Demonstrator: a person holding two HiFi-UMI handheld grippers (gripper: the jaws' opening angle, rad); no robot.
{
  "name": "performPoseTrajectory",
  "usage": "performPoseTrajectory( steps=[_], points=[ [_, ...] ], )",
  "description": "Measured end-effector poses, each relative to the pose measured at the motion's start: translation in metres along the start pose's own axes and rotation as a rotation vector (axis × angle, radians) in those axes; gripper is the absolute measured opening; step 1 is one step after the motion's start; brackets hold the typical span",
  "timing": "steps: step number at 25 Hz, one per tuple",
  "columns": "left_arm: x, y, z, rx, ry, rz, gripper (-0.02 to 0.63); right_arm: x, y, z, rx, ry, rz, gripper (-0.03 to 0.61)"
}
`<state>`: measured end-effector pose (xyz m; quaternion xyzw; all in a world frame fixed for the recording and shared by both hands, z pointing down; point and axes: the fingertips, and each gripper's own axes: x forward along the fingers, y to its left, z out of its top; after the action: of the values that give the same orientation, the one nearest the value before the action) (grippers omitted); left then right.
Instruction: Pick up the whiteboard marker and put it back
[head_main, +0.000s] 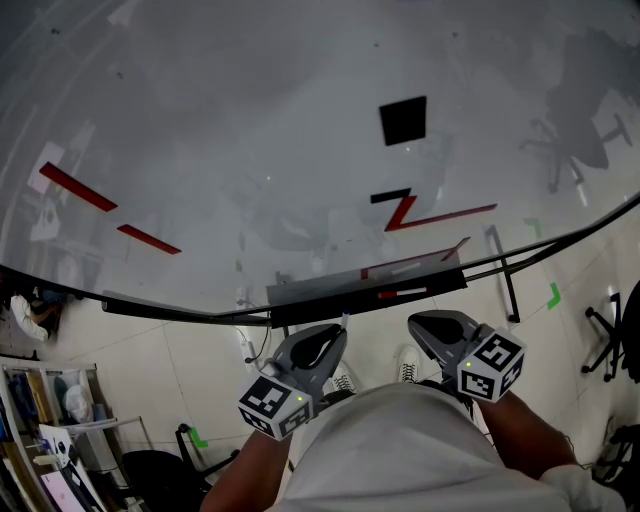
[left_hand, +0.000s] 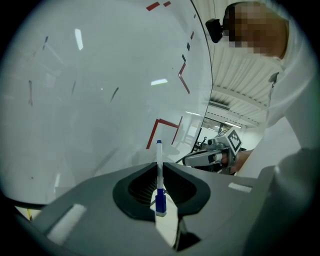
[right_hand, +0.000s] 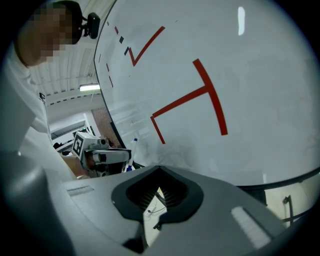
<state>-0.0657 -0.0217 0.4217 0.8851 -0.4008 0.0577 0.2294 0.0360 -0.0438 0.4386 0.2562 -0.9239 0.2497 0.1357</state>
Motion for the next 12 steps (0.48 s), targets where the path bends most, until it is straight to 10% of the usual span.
performPoseTrajectory(
  steps=[12],
  points=[
    [0.0014,0.0078,-0.0068,0.076,0.044,0.042,0.055,-0.0015,-0.0005,-0.0018,-0.001,-0.003,-0.006,0.002]
  ],
)
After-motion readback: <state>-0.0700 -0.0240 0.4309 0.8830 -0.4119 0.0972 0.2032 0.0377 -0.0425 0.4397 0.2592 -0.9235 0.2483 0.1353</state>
